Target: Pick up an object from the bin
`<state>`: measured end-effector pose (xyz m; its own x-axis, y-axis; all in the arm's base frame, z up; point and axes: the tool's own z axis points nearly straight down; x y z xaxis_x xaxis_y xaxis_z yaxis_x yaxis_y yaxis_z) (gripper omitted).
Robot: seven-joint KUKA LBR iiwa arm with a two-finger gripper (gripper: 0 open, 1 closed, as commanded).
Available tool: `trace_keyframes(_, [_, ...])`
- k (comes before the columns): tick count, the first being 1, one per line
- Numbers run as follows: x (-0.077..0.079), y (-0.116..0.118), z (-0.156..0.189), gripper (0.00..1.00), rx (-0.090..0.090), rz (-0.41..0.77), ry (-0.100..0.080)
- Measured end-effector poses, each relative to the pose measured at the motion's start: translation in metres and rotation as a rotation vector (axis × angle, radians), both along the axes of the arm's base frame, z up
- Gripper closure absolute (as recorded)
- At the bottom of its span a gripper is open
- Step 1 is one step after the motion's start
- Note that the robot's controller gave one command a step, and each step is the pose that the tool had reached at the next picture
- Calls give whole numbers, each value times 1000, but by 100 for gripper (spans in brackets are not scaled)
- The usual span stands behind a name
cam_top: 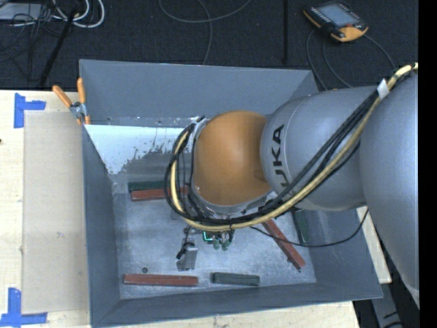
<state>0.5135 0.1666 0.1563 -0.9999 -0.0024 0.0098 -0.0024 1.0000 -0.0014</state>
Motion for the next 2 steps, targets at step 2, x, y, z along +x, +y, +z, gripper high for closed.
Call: trace_keyframes(2, [-24,22,-55,0,3,25,-12])
